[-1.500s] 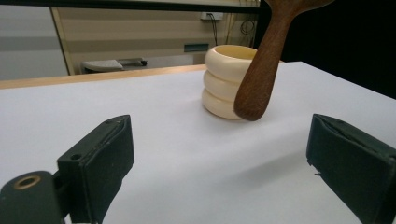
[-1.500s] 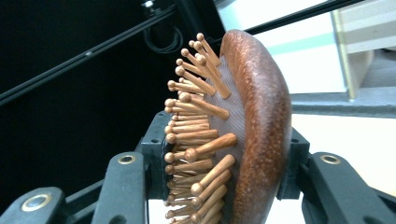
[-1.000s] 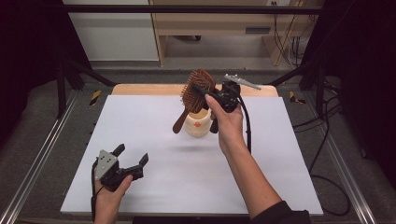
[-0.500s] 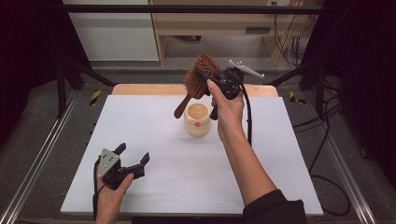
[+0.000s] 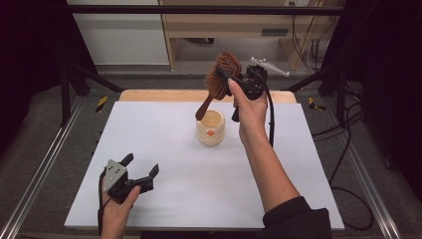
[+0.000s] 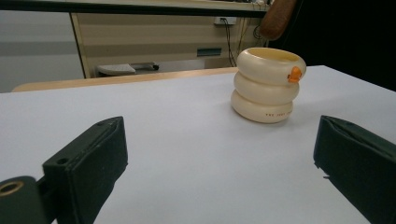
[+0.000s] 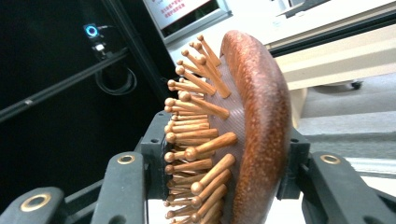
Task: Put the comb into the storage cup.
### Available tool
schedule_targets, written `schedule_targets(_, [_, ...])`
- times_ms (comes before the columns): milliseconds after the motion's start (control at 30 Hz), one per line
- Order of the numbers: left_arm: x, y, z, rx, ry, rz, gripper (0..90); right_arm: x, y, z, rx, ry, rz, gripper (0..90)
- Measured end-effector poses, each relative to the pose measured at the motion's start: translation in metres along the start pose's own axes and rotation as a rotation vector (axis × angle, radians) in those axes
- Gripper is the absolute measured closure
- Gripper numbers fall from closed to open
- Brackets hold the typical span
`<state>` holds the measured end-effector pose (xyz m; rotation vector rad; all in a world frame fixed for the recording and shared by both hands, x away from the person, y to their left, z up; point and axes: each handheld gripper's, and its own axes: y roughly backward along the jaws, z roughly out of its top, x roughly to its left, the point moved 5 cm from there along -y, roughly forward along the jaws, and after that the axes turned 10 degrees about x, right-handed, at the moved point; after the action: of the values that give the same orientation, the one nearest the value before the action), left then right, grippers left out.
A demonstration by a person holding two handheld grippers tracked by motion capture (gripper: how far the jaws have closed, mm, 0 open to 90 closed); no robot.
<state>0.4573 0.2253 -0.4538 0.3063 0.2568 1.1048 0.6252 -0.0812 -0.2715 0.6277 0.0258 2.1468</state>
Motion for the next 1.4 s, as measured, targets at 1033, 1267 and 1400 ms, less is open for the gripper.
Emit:
schedule_targets(1033, [0.002, 0.0, 0.0, -0.002, 0.0, 0.005, 2.7, -0.027, -0.015, -0.009, 0.023, 0.1, -0.099, 50.2])
schedule_targets(1267, [0.003, 0.0, 0.0, -0.004, 0.003, 0.0, 2.7, -0.026, -0.024, -0.016, 0.042, 0.106, -0.105, 50.1])
schedule_targets(1400, [0.003, 0.0, 0.0, -0.003, 0.004, -0.004, 2.7, -0.027, -0.027, -0.022, 0.059, 0.113, -0.112, 50.1])
